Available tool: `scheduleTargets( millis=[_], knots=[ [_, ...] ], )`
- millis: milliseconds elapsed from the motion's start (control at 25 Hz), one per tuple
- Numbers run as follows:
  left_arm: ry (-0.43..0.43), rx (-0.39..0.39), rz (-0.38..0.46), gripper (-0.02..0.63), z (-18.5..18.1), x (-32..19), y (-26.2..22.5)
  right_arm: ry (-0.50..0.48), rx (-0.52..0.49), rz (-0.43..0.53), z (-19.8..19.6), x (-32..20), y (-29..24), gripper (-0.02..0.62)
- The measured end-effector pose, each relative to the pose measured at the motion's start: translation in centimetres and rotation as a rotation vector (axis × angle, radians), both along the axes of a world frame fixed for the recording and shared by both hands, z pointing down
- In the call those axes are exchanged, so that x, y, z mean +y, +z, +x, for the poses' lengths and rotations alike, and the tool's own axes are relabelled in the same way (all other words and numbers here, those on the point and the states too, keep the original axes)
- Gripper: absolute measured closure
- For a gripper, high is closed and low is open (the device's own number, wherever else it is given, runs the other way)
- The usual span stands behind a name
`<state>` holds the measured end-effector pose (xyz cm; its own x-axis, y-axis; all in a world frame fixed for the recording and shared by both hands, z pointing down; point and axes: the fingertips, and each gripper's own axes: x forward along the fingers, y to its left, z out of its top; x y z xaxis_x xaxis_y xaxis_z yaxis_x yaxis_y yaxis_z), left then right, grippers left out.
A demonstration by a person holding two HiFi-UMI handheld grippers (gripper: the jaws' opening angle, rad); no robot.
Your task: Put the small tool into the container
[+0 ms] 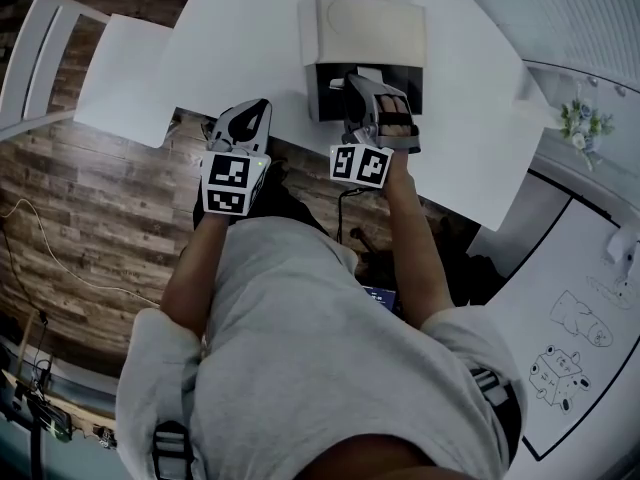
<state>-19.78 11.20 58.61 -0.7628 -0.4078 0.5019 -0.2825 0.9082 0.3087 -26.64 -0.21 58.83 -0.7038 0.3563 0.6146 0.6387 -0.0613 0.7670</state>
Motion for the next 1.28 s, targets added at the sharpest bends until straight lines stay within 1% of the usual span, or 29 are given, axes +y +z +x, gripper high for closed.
scheduleTargets(
  millis=[240, 440, 600, 800, 1160, 1280],
  knots=[
    [0.009, 0.016, 0.003, 0.581, 0.1, -0.3, 0.4, 0.000, 0.041, 0.025, -0.4, 0.4, 0.7, 0.506],
    [0.014, 0.009, 0.009, 0.581, -0.2, -0.4, 0.1, 0.016, 0.089, 0.040, -0.6, 0.4, 1.1, 0.503],
    [0.022, 0.020, 0.012, 0.581, -0.3, -0.6, 0.3, 0.028, 0.146, 0.062, -0.5, 0.0, 1.6, 0.491],
    [0.031, 0.031, 0.009, 0.581, -0.2, -0.6, 0.7, 0.061, 0.194, 0.055, -0.8, -0.6, 2.2, 0.457],
    [0.031, 0.034, 0.009, 0.581, -0.2, -0.6, 0.8, 0.067, 0.214, 0.061, -0.9, -0.6, 2.6, 0.454],
    [0.035, 0.035, 0.009, 0.581, -0.2, -0.7, 0.8, 0.074, 0.240, 0.063, -0.9, -0.6, 2.8, 0.453]
  ],
)
